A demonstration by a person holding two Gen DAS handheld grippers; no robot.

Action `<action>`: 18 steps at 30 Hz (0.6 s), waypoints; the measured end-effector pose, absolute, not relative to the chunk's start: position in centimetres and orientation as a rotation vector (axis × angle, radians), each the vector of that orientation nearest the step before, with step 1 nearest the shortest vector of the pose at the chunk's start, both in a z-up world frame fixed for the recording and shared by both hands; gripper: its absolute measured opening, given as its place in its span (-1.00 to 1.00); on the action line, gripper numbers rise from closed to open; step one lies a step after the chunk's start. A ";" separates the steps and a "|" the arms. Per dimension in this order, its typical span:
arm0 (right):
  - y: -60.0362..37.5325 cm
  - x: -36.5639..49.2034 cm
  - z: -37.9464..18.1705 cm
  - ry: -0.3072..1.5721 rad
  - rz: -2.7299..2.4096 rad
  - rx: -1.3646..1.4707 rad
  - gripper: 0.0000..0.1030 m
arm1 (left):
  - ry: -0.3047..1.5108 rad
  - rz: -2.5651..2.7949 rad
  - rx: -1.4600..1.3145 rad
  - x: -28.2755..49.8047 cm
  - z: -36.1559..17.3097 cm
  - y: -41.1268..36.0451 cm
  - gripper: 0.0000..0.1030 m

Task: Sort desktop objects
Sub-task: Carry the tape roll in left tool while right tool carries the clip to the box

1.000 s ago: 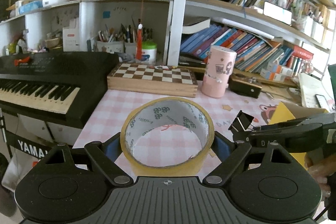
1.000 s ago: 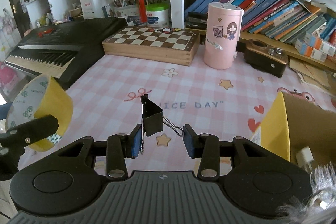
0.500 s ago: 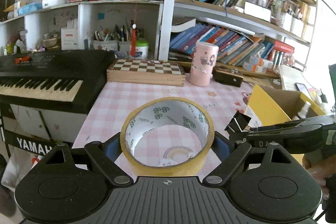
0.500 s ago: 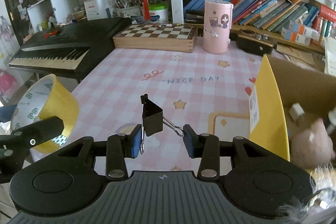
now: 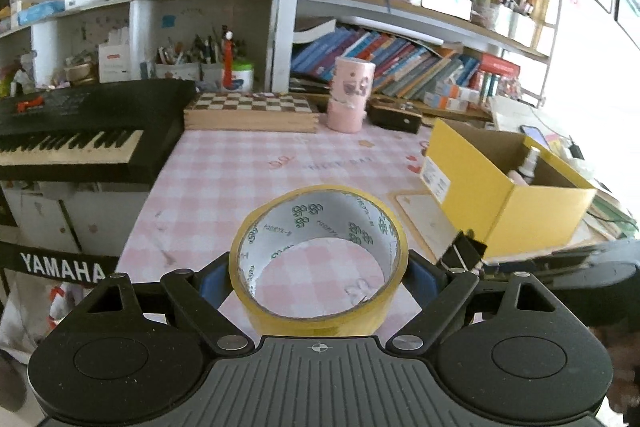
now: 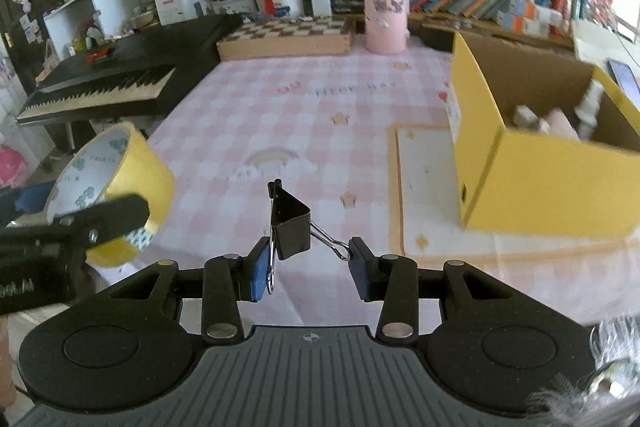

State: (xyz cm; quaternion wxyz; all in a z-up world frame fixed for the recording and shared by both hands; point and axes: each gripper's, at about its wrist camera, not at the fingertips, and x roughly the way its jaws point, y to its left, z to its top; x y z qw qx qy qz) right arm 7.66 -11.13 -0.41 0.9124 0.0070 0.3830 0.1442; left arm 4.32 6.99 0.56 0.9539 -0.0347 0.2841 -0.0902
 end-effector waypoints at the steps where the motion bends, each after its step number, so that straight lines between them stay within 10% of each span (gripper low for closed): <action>1: -11.3 7.0 -0.5 0.792 0.288 0.017 -0.26 | 0.580 -0.197 -0.067 4.1 0.5 6.8 0.71; 18: -17.9 0.6 -2.1 0.854 0.049 0.149 -0.26 | 0.633 -0.458 0.044 3.6 -0.6 -0.4 0.71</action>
